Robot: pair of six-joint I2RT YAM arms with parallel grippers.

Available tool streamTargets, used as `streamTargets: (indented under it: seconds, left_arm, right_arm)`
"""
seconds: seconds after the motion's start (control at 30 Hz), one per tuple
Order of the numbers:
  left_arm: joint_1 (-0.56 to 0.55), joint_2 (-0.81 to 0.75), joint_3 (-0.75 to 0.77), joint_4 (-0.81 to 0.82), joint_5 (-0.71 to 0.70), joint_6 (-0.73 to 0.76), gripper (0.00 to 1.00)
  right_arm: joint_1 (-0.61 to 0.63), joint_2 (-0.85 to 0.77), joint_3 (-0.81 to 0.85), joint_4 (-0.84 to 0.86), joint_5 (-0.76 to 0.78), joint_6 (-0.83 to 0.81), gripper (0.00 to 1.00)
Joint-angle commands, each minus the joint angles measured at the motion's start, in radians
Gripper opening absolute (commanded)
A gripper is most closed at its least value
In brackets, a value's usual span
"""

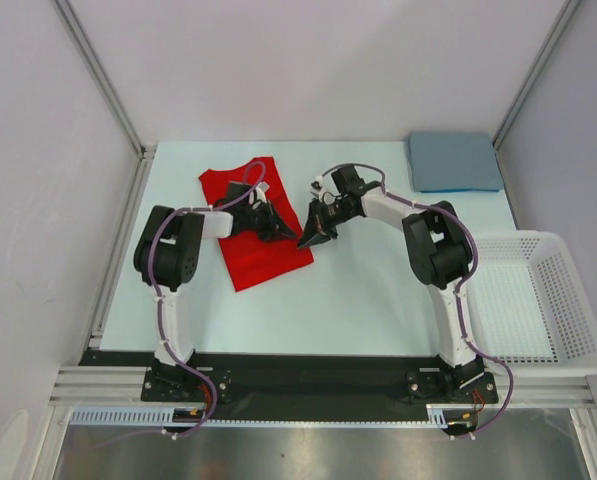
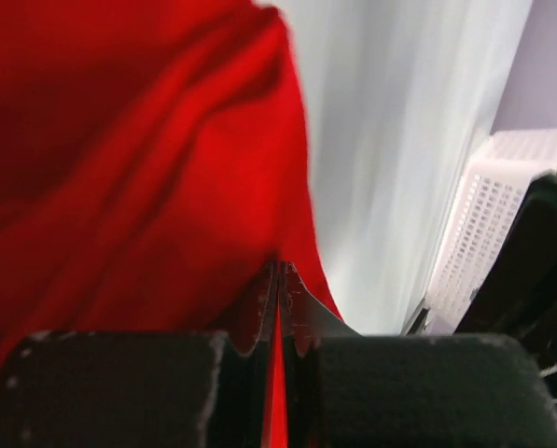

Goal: Fold and stack the t-shirts
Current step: Fold the tshirt

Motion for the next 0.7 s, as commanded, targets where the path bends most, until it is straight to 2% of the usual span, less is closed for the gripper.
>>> streamTargets:
  seconds: [0.0,0.13,0.33,0.5,0.67]
  left_arm:
    - [0.022,0.024,0.085,-0.002,-0.015,-0.027,0.05]
    - [0.025,0.051,0.087,-0.042,-0.047,-0.024,0.05]
    - [0.030,0.070,0.068,-0.062,-0.069,0.006,0.04]
    - [0.031,0.085,0.064,-0.057,-0.053,0.018,0.04]
    - [0.031,0.094,0.080,-0.062,-0.035,0.027,0.04]
  right_arm:
    - [0.013,-0.042,-0.043,0.091,-0.063,0.018,0.06]
    - [0.014,-0.002,-0.083,0.122,-0.068,0.016,0.06]
    - [0.007,0.036,-0.151,0.076,-0.040,-0.070,0.05]
    - [-0.052,0.004,-0.257,0.128,-0.003,-0.054,0.05]
    - [-0.067,-0.045,-0.272,0.075,-0.008,-0.097,0.05]
